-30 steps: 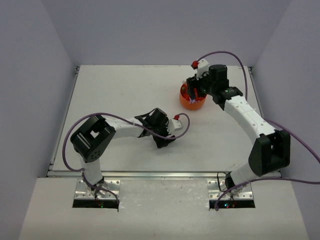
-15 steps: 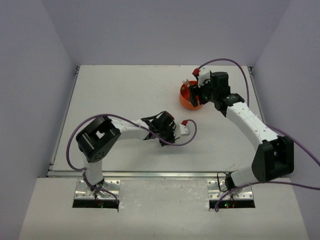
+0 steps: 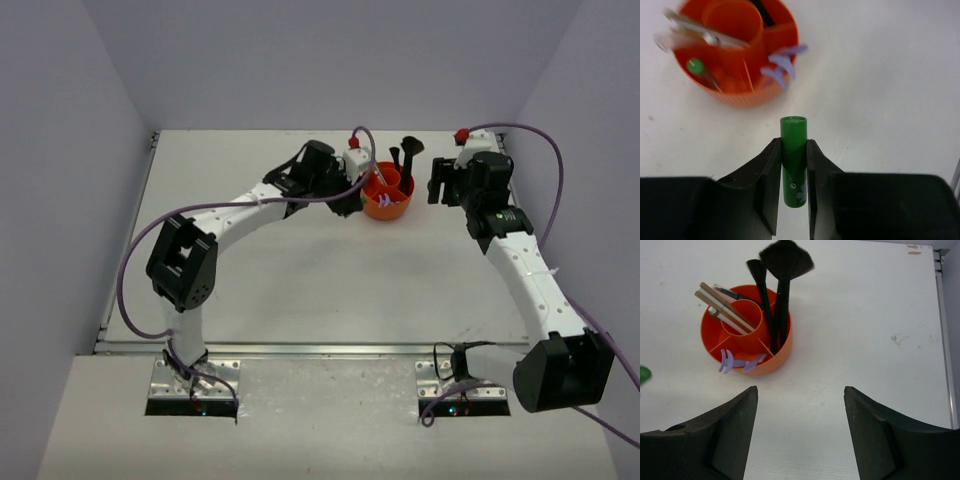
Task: Organize the makeup
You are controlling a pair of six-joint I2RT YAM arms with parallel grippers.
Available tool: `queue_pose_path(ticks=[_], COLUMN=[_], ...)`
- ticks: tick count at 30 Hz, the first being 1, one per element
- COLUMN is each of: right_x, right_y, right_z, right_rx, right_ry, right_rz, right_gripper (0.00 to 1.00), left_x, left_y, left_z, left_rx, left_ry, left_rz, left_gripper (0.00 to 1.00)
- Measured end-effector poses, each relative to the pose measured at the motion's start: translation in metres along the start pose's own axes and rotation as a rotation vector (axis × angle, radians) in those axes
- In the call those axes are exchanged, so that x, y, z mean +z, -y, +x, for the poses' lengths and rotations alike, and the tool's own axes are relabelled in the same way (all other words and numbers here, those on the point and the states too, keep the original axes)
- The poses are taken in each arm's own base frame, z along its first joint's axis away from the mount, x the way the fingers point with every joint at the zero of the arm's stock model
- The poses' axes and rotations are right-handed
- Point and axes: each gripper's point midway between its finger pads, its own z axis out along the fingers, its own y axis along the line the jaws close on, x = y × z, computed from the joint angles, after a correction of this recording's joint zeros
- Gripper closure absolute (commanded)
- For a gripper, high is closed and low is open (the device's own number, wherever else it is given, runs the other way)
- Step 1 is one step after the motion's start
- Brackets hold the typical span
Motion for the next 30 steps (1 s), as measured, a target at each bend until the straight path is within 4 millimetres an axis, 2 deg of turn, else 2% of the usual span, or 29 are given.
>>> queue_pose_path(ticks=[2,5,7,9,12,18,23,30], right_x=[-0.005,-0.008,-0.011,-0.016,-0.026,-0.046,-0.055,-0.057], right_y=[0.005,0.007,0.008,0.009,0.011,0.014,0.016,0.018], right_z=[0.006,0.026,0.039,0.051,0.053,0.036,0.029,0.036], right_rx=[0.012,0.021,0.023,0.022,0.022,0.024,0.026,0.029], right_ry=[0.003,-0.027,-0.044,-0.058,-0.042,0.045,0.078,0.044], right_rz=[0.024,0.038,0.044,0.048,0.057,0.072,0.080,0.091], right_gripper=[0.30,0.30,0.30,0.30,0.30,0.31,0.31,0.31], left_x=[-0.006,-0.010,-0.010,-0.004,0.010,0.037,0.035,0.030], left_y=[-0.010,-0.011,-0.010,-0.010,-0.016,-0.048,-0.065,-0.061], left_z=[-0.043,-0.095,-0.118,-0.129,-0.123,-0.102,-0.101,-0.108], left_rx=[0.004,0.034,0.043,0.057,0.050,0.012,0.038,0.115], left_ry=[0.118,0.296,0.402,0.491,0.550,0.615,0.679,0.762], left_rz=[-0.024,-0.027,-0.009,0.013,0.037,0.054,0.056,0.090], left_gripper=[1.00,1.00,1.00,1.00,1.00,1.00,1.00,1.00])
